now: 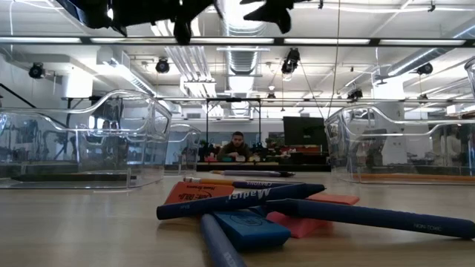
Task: Sort crayons/erasers/pens/pencils in bins
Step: Put the blue crayon into the top transparent bin
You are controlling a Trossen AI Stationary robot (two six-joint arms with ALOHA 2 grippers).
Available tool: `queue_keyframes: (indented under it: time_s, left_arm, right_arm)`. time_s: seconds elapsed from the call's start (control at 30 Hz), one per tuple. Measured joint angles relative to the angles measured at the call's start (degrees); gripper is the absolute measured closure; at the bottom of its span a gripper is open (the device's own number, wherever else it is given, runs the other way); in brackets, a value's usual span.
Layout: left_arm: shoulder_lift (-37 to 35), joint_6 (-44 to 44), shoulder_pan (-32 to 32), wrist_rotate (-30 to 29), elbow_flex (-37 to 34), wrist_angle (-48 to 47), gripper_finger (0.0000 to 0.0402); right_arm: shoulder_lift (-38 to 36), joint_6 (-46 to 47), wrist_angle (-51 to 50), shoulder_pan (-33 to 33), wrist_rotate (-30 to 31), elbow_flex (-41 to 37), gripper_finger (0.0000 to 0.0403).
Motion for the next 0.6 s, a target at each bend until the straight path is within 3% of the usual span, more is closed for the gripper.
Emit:
queue_keyframes:
  time_s: [0.17, 0.33, 0.5, 0.6]
  left_arm:
    - [0.0, 0.7, 3.7, 0.0, 0.0, -12.1, 0.0388]
    - [-1.5, 5.3, 7.8, -3.3, 0.3, -30.8, 0.0388]
    - [-3.6, 10.2, 9.3, -13.5, 0.3, -47.7, 0.0388]
    - [-4.0, 11.8, 9.4, -22.9, 0.0, -55.6, 0.0388]
  right_arm:
    - [0.8, 1.6, -8.8, 0.0, 10.7, -0.3, 0.0220]
    - [5.0, 7.3, -10.3, 0.0, 13.3, -2.2, 0.0222]
    - [12.0, 9.1, -10.3, -0.3, 14.6, -3.7, 0.0224]
    - [17.1, 9.0, -10.3, -1.2, 14.7, -3.4, 0.0225]
